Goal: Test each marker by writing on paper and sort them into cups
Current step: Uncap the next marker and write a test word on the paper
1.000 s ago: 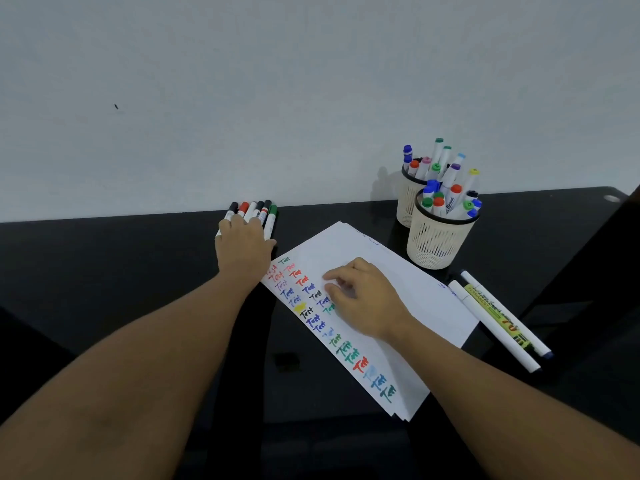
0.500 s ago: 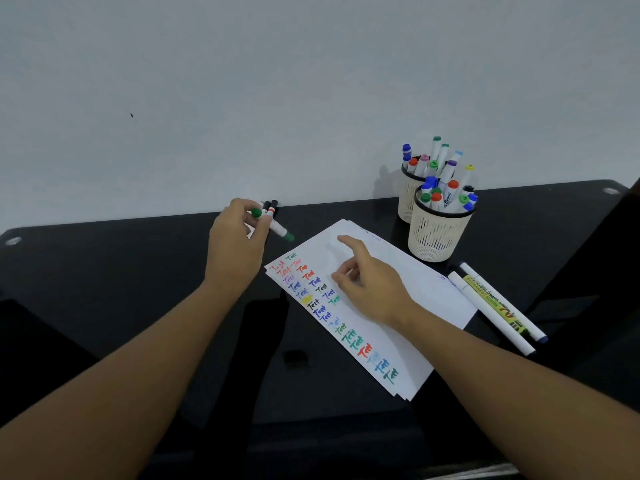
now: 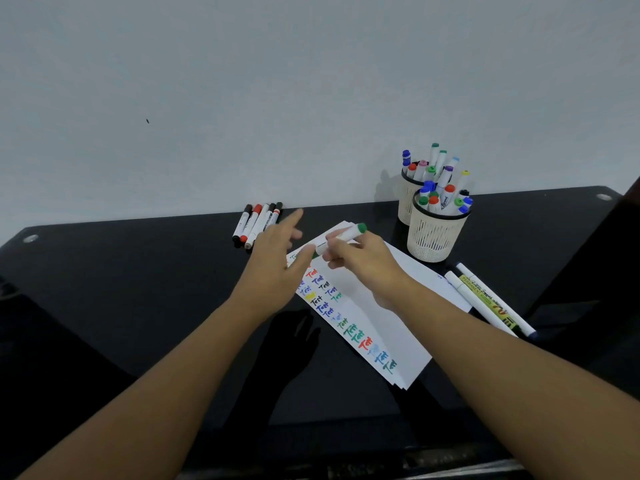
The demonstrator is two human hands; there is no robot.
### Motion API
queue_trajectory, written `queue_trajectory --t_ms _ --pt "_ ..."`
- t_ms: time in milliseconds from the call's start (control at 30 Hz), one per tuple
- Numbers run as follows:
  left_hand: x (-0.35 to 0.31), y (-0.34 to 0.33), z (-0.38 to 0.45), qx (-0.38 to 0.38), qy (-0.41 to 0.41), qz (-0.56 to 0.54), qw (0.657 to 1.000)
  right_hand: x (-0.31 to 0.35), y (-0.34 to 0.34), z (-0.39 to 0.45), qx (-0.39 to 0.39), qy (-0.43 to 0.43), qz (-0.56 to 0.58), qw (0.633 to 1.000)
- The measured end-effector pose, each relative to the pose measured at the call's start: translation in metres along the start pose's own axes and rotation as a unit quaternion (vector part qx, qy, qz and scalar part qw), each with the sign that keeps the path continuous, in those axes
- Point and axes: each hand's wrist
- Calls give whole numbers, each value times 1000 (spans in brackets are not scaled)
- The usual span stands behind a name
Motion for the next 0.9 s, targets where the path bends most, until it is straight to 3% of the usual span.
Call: queue_trajectory --t_ms 133,233,333,400,467,533,567,600,700,900 --pt "28 -11 -22 67 24 40 997 -5 4 -10 46 -112 139 983" --pt "32 -21 -28 19 9 30 999 -11 2 -14 34 -144 124 981" --pt "41 -30 -34 17 -2 77 997 -19 4 -11 -116 -61 -71 989" --pt "45 -34 -39 14 -11 98 995 -25 9 -11 -168 106 -273 941" --pt "46 -36 -40 -1 -20 103 994 -28 13 -12 -97 269 -433 855" --pt "48 -37 -40 -9 -31 106 994 -31 10 -10 10 327 -554 766" --pt "48 -38 -40 -11 -38 111 993 -30 7 -7 47 322 -589 740" --pt "49 -38 -40 -13 -46 116 992 -29 3 -5 70 304 -604 733" --pt "48 -38 -43 -23 -46 112 992 -22 -1 1 110 247 -591 760" --pt "50 -39 -44 -7 -71 104 992 -24 5 2 133 263 -622 725"
Point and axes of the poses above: each hand's wrist, its own z-axis towards the middle knuckle, its own y-axis out of the back of the hand, x = y × z, and after that the axes turned 1 degree about -x, right-handed
